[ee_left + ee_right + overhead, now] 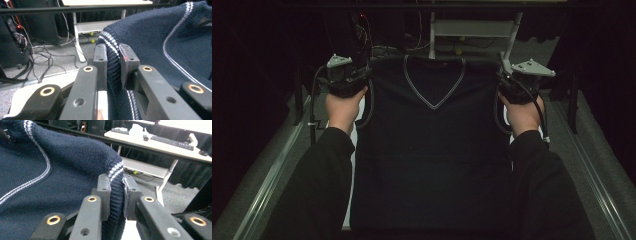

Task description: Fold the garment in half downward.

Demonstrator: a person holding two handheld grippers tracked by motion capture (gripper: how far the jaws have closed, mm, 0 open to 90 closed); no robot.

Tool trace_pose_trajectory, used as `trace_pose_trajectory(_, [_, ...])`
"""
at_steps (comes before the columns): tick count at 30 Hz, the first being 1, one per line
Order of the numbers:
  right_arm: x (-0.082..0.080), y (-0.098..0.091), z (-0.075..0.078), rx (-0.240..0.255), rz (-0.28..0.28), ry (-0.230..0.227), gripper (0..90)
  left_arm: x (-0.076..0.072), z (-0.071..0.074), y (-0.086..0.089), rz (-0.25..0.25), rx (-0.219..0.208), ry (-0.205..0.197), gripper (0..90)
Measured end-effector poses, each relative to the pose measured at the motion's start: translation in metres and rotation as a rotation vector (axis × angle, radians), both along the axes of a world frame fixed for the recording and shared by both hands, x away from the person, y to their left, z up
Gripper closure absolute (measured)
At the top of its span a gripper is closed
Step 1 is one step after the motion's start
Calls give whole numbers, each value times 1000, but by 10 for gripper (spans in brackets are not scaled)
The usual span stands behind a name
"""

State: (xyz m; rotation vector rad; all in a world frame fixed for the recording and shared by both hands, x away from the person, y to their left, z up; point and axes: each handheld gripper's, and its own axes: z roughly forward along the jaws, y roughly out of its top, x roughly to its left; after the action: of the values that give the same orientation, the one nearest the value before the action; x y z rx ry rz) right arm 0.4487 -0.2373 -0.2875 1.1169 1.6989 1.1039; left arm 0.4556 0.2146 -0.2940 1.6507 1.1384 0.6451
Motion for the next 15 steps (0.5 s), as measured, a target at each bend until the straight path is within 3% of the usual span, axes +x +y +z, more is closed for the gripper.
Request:
trace_pose_trajectory(5, [-13, -8, -22, 28, 24, 18, 789, -16, -18, 3, -53, -30, -3, 742])
trace_pose_trajectory(9, [-31, -13, -40, 37, 50, 24, 789, -37, -36, 5, -92, -18, -8, 742])
trace_pose_trajectory(11, [-41, -15, -49, 18, 67, 25, 789, -49, -44, 8, -104, -23, -10, 742])
trace_pose_trajectory(12, [-53, -16, -57, 7, 88, 25, 788, -55, -48, 9, -114, -15, -13, 741])
trace_pose_trajectory(15, [-65, -18, -65, 9, 119, 25, 788, -74, -60, 10, -136, 20, -8, 740])
